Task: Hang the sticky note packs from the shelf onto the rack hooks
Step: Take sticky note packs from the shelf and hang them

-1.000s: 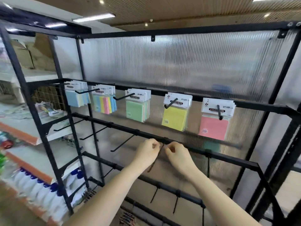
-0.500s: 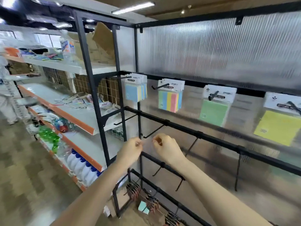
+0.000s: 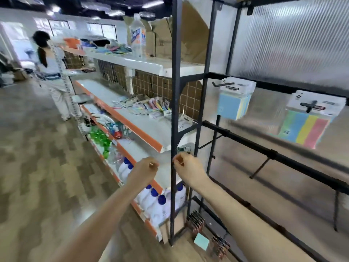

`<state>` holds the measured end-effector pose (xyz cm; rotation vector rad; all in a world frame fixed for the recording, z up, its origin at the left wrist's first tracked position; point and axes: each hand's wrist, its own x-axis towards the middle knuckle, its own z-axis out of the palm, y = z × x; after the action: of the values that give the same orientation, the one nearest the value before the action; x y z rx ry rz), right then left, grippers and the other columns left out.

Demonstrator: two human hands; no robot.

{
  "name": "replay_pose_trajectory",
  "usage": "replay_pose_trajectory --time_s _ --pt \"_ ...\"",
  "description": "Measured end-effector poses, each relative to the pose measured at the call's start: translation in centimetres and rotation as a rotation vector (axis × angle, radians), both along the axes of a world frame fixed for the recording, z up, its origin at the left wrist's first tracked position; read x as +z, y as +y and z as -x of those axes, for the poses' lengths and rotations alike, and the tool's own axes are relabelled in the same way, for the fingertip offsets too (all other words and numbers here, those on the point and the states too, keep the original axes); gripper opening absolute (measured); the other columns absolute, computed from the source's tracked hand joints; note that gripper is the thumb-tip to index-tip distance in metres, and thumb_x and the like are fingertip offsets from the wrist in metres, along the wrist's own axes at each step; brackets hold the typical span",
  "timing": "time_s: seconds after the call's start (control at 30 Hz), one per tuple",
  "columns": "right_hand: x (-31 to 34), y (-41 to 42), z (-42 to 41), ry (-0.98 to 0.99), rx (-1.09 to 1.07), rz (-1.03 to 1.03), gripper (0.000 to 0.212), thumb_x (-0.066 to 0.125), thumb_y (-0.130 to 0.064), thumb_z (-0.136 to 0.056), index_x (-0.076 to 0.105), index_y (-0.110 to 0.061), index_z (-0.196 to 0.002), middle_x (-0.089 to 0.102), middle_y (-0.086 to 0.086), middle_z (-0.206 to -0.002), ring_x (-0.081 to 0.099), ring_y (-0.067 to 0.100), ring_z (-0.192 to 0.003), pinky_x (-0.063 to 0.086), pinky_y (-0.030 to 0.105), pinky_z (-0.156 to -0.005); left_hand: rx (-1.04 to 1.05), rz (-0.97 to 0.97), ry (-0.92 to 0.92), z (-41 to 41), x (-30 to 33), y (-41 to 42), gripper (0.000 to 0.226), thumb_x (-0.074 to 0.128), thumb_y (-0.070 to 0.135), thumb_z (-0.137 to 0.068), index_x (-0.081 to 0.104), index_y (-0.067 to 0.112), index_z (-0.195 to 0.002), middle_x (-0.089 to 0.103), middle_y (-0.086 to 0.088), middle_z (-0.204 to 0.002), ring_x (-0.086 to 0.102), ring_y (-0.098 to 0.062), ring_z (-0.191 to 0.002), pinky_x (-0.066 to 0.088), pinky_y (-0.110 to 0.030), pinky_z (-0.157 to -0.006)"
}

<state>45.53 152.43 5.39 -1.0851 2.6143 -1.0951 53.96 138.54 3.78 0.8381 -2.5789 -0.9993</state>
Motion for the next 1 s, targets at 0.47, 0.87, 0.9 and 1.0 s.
replay_pose_trajectory --time_s 0.47,0.87,0.9,1.0 --pt "-1.8 -20.0 5.8 -0.038 0.129 0.048 0.019 0.046 -0.018 -0.091 0.062 -0.013 -0.099 0.068 0.003 -0.1 0.062 0.022 -0.088 0.052 0.036 -0.078 0.173 -0.037 -0.032 5.0 -3.2 -16.9 0.024 0.047 0.004 -0.091 0.067 0.011 -0.102 0.068 -0.007 -0.105 0.061 -0.023 -0.095 0.047 -0.03 -0.082" --pt "-3.4 -33.1 14.9 -0.031 0.041 -0.069 0.023 0.045 -0.026 -0.096 0.057 -0.012 -0.11 0.062 0.006 -0.112 0.057 0.025 -0.098 0.041 0.03 -0.072 0.122 0.101 -0.097 14.0 -2.7 -30.0 0.027 0.044 0.01 -0.096 0.065 0.015 -0.111 0.067 -0.008 -0.111 0.065 -0.022 -0.095 0.052 -0.032 -0.081" --pt "-3.8 -34.0 15.2 -0.031 0.044 -0.082 0.023 0.045 -0.027 -0.096 0.057 -0.013 -0.11 0.062 0.006 -0.113 0.057 0.025 -0.099 0.042 0.03 -0.073 0.118 0.103 -0.1 14.4 -3.0 -31.1 0.027 0.044 0.011 -0.096 0.065 0.015 -0.112 0.066 -0.007 -0.113 0.065 -0.022 -0.094 0.052 -0.031 -0.08" --pt "-4.8 -37.0 16.3 -0.039 0.034 -0.126 0.024 0.045 -0.027 -0.095 0.057 -0.013 -0.11 0.062 0.006 -0.113 0.057 0.025 -0.1 0.044 0.032 -0.076 0.101 0.12 -0.105 15.8 -3.8 -34.4 0.028 0.044 0.011 -0.096 0.065 0.015 -0.113 0.067 -0.008 -0.113 0.064 -0.021 -0.094 0.051 -0.03 -0.079"
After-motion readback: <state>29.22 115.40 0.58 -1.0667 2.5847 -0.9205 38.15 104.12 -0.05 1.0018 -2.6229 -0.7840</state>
